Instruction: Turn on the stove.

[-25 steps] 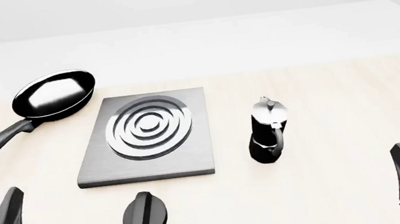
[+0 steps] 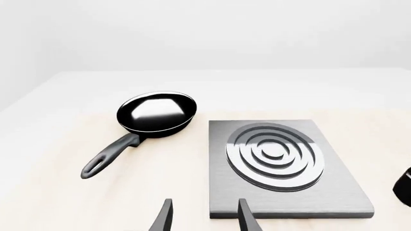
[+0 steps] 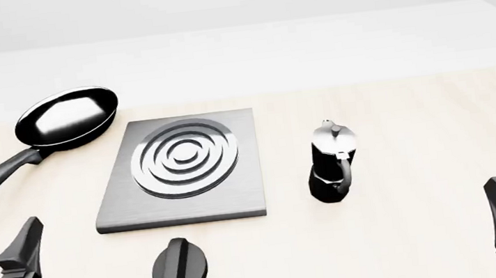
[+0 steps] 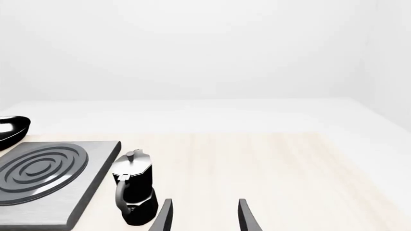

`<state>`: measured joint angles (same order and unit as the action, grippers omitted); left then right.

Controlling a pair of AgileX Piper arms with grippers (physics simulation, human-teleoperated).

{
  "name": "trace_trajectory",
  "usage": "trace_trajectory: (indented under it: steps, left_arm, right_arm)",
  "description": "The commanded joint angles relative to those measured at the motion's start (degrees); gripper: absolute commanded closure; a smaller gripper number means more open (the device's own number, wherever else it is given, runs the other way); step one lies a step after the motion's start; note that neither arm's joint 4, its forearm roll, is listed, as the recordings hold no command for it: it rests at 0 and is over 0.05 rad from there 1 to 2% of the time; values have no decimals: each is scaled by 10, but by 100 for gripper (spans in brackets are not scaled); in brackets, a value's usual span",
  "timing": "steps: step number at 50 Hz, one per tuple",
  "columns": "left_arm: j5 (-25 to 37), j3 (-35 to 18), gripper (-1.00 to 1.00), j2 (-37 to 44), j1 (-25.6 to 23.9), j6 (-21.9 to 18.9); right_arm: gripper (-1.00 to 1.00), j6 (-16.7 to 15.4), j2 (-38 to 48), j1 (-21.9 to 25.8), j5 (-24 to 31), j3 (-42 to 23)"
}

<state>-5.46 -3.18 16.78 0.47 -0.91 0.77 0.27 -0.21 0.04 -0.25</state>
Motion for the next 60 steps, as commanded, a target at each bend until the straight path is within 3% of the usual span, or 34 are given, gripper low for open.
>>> trace_trajectory:
  steps: [1,23,26,27,31,43,60]
  left_arm:
    - [60,-62,-100,41,-30,10]
    - [164,-191,-100,115,-139,40]
    - [162,-200,-100,143,-155,46]
    - [169,-214,-100,193,-194,50]
    - [169,-218,-100,188,-202,27]
    - [177,-223,-100,205,-229,19]
    - [156,-215,-100,255,-265,40]
  right_arm:
    - [-100,2,3,0,0,1]
    - [-100,2,1,0,-1,1]
    - [-100,2,0,0,-2,1]
    - [-100,3,-1,-1,-2,1]
    - [-100,6,-2,-1,-5,1]
    - [-100,7,-2,-2,-7,1]
    - [-100,9,-2,-2,-6,0]
